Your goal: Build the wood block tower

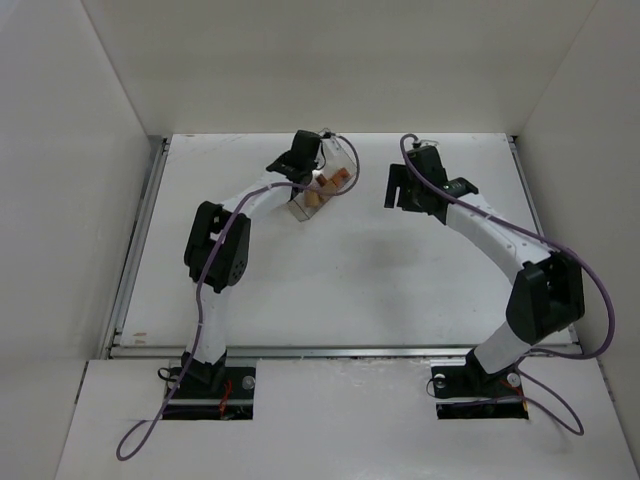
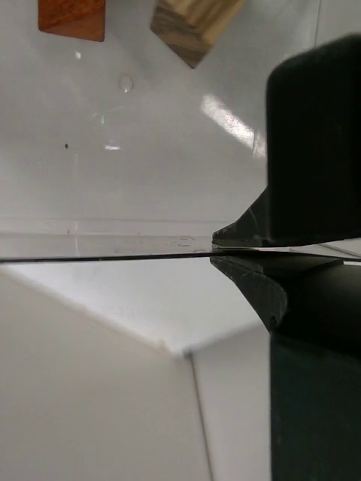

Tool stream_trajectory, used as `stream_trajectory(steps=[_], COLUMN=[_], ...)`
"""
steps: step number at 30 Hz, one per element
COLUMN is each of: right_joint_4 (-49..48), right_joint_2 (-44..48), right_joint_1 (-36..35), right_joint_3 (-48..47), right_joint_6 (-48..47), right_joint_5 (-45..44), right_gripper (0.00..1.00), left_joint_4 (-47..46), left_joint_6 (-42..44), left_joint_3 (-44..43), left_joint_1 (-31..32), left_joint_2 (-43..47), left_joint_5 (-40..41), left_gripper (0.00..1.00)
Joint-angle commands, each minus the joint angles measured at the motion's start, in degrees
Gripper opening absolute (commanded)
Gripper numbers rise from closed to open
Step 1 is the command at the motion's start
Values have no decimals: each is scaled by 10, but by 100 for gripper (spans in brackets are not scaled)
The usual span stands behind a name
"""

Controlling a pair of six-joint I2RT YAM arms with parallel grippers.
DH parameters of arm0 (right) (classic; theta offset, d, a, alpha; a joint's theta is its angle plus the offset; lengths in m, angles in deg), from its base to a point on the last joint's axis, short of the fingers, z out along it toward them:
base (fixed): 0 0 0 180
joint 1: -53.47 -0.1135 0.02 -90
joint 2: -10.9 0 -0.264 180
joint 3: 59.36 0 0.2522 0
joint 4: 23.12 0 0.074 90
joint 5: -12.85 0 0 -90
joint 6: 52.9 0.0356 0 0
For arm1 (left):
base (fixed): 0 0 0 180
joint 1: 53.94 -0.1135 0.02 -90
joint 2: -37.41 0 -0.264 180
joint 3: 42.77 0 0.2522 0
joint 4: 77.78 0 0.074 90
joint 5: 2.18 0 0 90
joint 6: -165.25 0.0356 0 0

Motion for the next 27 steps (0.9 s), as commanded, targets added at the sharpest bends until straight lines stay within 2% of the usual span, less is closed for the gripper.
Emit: stream_trajectory(steps=[1, 4, 5, 6, 7, 8, 11, 16, 27], right_joint_4=[-10, -10, -10, -10, -10, -10, -10, -10, -21], right_joint_2=[31, 37, 37, 37, 37, 37, 37, 48, 59], right_joint_1=[3, 3, 3, 3, 3, 3, 3, 3, 9], right_joint_3=[-23, -23, -23, -23, -23, -23, -18, -12, 18], right_joint_6=[21, 27, 27, 32, 32, 32, 38, 43, 53], right_joint_5=[-35, -47, -47, -47, -47, -47, -47, -47, -42], right_gripper=[81, 81, 81, 81, 81, 81, 81, 81, 81], left_joint_4=[-228, -378, -464, -502, -538, -621, -759, -890, -998], left_joint_6=[170, 337, 375, 410, 483, 521, 650, 765, 843], left_joint_3=[10, 48, 74, 86, 99, 132, 183, 273, 389], left_joint_1=[-7, -7, -7, -7, -7, -2, 3, 14, 90], left_joint_2=[38, 44, 44, 44, 38, 30, 17, -5, -16], left_joint_5=[217, 265, 265, 265, 265, 265, 241, 208, 189], left_gripper=[0, 0, 0, 0, 0, 0, 0, 0, 0])
